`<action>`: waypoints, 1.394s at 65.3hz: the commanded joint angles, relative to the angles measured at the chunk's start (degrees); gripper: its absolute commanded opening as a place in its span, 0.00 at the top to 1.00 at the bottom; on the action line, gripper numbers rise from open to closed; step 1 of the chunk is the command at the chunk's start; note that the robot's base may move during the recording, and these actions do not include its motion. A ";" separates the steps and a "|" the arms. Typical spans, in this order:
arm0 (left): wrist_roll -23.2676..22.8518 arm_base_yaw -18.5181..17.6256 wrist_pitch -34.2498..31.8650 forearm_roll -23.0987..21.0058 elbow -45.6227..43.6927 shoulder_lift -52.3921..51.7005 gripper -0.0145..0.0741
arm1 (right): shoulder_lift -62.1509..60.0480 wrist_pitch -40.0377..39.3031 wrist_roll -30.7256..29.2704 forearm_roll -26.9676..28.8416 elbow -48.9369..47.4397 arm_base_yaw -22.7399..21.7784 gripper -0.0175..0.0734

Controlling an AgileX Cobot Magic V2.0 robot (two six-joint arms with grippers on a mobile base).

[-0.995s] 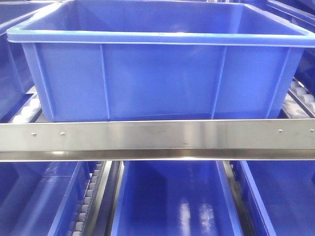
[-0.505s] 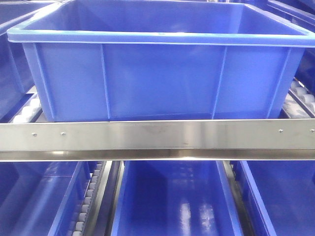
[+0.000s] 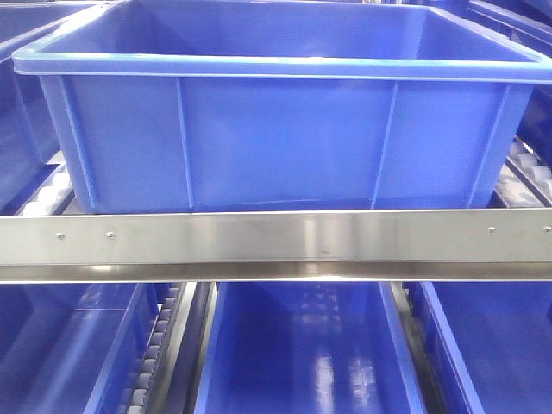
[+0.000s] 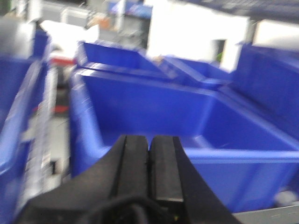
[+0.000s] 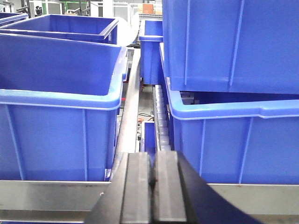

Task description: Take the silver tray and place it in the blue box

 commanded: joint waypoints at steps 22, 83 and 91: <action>45.31 7.10 5.71 -35.62 1.62 -10.92 0.95 | -1.21 -5.10 -0.68 0.00 0.20 -0.28 0.75; 44.98 7.72 10.64 -39.66 13.91 -21.17 0.95 | -1.21 -5.10 -0.68 0.00 0.20 -0.28 0.75; 44.98 7.72 10.64 -39.66 13.91 -21.17 0.95 | -1.21 -5.10 -0.68 0.00 0.20 -0.28 0.75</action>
